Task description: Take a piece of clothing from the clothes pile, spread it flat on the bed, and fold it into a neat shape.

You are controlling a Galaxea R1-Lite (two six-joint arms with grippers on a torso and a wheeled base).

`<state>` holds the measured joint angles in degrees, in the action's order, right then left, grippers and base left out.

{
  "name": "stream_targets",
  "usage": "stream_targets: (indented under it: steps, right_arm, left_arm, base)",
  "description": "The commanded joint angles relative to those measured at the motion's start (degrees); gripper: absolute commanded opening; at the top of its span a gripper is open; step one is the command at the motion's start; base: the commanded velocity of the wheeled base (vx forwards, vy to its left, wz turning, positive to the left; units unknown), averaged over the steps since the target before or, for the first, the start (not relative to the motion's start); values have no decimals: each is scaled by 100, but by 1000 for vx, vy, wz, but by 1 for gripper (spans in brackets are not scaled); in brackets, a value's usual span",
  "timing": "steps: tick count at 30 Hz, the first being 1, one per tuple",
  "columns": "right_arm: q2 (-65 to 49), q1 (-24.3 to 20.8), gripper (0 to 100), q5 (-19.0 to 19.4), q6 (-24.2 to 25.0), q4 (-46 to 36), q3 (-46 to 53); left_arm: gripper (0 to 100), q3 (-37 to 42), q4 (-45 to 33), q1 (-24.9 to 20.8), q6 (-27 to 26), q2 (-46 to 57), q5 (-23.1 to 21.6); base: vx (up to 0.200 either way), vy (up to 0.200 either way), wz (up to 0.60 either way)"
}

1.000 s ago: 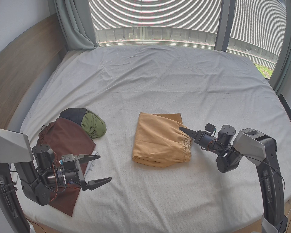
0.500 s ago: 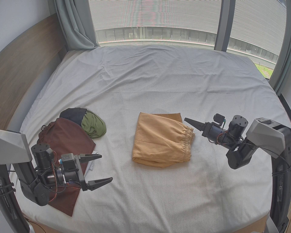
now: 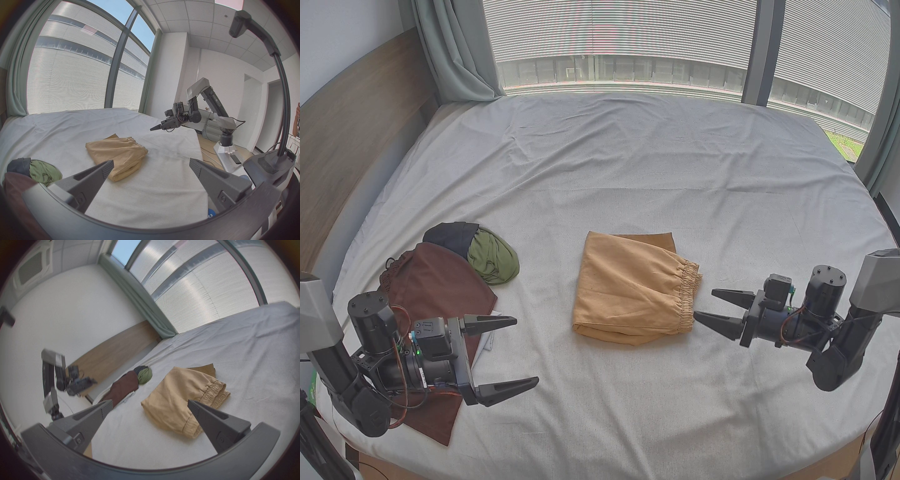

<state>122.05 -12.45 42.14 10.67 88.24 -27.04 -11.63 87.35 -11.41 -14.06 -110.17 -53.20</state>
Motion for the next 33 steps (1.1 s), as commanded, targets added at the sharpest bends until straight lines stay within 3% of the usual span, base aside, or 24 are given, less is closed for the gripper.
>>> stream_targets:
  steps: [1,5,11,16,23,28,33]
  right_arm:
    - [-718,-39,100,-22,-566,1,788]
    - [-1254,93,100,-215,-1111,1,1342]
    - [-2221,216,100,-215,-1128,1,2080]
    - [-2898,243,100,-224,-1128,-17,2387]
    - [-3917,735,100,-224,-1137,-43,2634]
    - [-4655,1245,100,-215,-1155,-70,2704]
    - [-5271,1359,100,-215,-1155,-500,2704]
  left_arm:
    - [100,240,-69,-230,-45,593,-15]
    - [100,407,-420,-511,-159,1041,73]
    - [100,803,-455,-1012,149,2061,90]
    - [100,1163,-446,-986,386,2535,108]
    - [100,1163,-640,-924,896,3300,99]
    - [100,1163,-1273,-1592,746,3783,99]
    - [100,1163,-1809,-2120,659,4188,108]
  base:
    - [0,0,0]
    - [0,0,0]
    - [0,0,0]
    - [0,0,0]
    - [0,0,0]
    - [0,0,0]
    - [0,0,0]
